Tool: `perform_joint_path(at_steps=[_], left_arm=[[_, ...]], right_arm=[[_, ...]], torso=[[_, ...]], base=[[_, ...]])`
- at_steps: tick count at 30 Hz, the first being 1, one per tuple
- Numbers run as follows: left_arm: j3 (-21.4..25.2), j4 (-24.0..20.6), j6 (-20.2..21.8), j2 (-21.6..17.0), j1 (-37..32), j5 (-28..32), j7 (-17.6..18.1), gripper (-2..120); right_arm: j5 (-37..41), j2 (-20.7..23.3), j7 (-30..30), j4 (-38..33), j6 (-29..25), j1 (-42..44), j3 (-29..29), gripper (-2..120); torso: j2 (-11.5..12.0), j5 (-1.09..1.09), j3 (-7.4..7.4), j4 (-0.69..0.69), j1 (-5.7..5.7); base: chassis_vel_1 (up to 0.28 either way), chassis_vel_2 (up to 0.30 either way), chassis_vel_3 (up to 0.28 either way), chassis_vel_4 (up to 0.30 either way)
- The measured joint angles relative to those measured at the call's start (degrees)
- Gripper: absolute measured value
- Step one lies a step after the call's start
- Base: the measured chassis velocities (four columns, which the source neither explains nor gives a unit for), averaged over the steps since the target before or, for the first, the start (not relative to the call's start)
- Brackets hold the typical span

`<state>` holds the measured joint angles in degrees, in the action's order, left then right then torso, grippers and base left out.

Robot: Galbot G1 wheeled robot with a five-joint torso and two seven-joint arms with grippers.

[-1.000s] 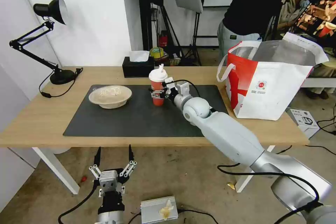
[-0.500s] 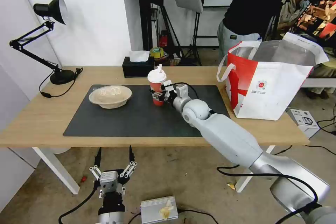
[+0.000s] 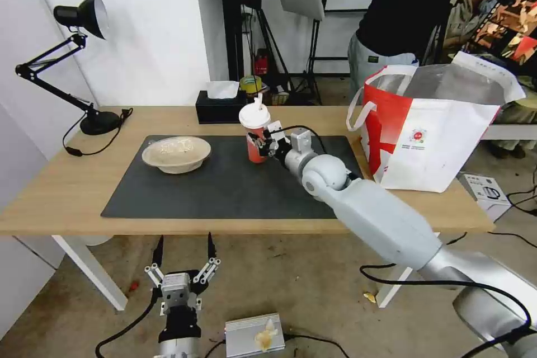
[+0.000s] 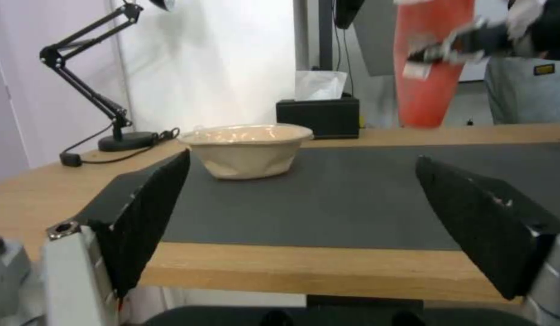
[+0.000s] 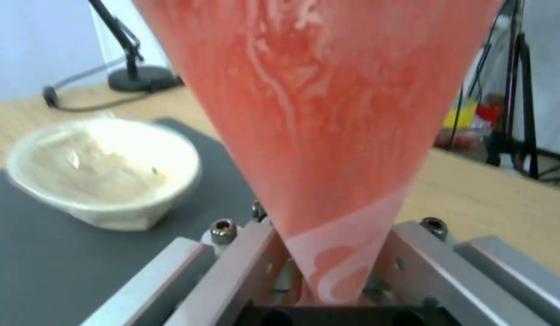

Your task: Pick up the trash from the table and place it into the takeout bag.

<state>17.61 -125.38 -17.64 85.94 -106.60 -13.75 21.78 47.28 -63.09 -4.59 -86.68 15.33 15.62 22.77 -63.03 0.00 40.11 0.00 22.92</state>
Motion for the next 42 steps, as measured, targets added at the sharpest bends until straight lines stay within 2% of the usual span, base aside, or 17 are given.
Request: perform_joint_path(at_steps=[11,17,29,42], left_arm=[[0.04,-0.65,0.03,-0.43,-0.51,-0.21,-0.02,100],[-0.07,-1.29,0.16,-0.40,-0.66,-0.34,-0.02,100],[-0.20,-2.40,0.34,-0.70,-1.12,0.23,0.11,100],[-0.49,-3.03,1.01,-0.78,-0.92,0.20,0.08,100]], right_arm=[[4.16,6.10,-1.22,-8.51,1.45,-0.92,-2.23,1],[6.39,11.48,-2.99,-13.62,2.75,-2.82,-4.46,1],[8.02,18.59,-3.14,-15.65,3.68,-6.25,-8.62,1],[11.40,24.30,-3.11,-16.57,4.63,-6.92,-12.51,1]], torso=[[0.00,0.01,0.00,0.00,0.00],[0.00,0.01,0.00,0.00,0.00],[0.00,0.01,0.00,0.00,0.00],[0.00,0.00,0.00,0.01,0.00]], base=[[0.000,0.000,0.000,0.000],[0.000,0.000,0.000,0.000],[0.000,0.000,0.000,0.000],[0.000,0.000,0.000,0.000]])
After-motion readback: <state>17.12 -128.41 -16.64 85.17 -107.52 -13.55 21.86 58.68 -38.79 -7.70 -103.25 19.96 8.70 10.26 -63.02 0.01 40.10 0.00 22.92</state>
